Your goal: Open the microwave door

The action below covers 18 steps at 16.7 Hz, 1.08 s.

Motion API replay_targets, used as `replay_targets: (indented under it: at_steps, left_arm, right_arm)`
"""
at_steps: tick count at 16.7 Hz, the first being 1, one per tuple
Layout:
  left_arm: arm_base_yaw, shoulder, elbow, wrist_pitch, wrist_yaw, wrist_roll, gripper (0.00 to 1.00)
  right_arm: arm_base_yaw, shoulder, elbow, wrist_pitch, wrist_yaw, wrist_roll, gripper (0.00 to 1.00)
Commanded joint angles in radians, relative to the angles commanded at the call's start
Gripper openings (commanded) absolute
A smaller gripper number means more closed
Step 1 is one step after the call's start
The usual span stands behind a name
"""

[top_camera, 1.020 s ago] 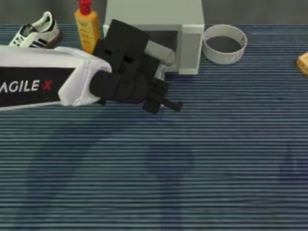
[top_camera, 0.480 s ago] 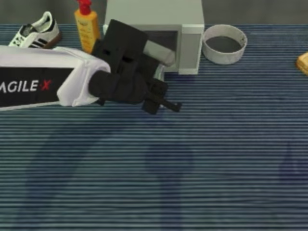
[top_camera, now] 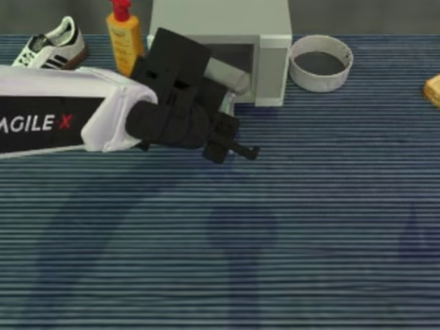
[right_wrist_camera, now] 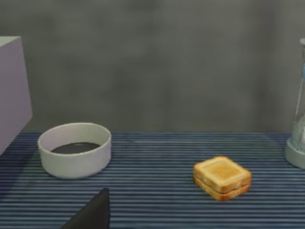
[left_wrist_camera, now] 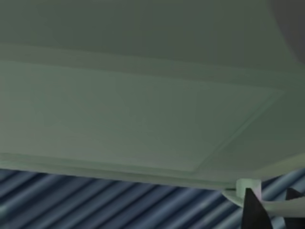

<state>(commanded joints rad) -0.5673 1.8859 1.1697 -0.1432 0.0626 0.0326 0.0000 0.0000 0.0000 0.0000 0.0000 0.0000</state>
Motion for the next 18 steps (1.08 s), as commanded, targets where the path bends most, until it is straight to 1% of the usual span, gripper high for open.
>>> replay_targets:
  at_steps: [8, 10, 15, 18]
  left_arm:
    - [0.0, 0.0, 0.0, 0.0, 0.0, 0.0, 0.0]
    - [-0.007, 0.001, -0.002, -0.002, 0.01, -0.002, 0.0]
    - [0.022, -0.023, -0.027, 0.003, 0.049, 0.057, 0.0]
    - [0.025, -0.024, -0.032, 0.001, 0.054, 0.063, 0.0]
  right_arm:
    - [0.0, 0.0, 0.0, 0.0, 0.0, 0.0, 1.0]
    - [0.0, 0.0, 0.0, 0.0, 0.0, 0.0, 1.0]
    - [0.0, 0.0, 0.0, 0.0, 0.0, 0.0, 1.0]
    - [0.0, 0.0, 0.0, 0.0, 0.0, 0.0, 1.0]
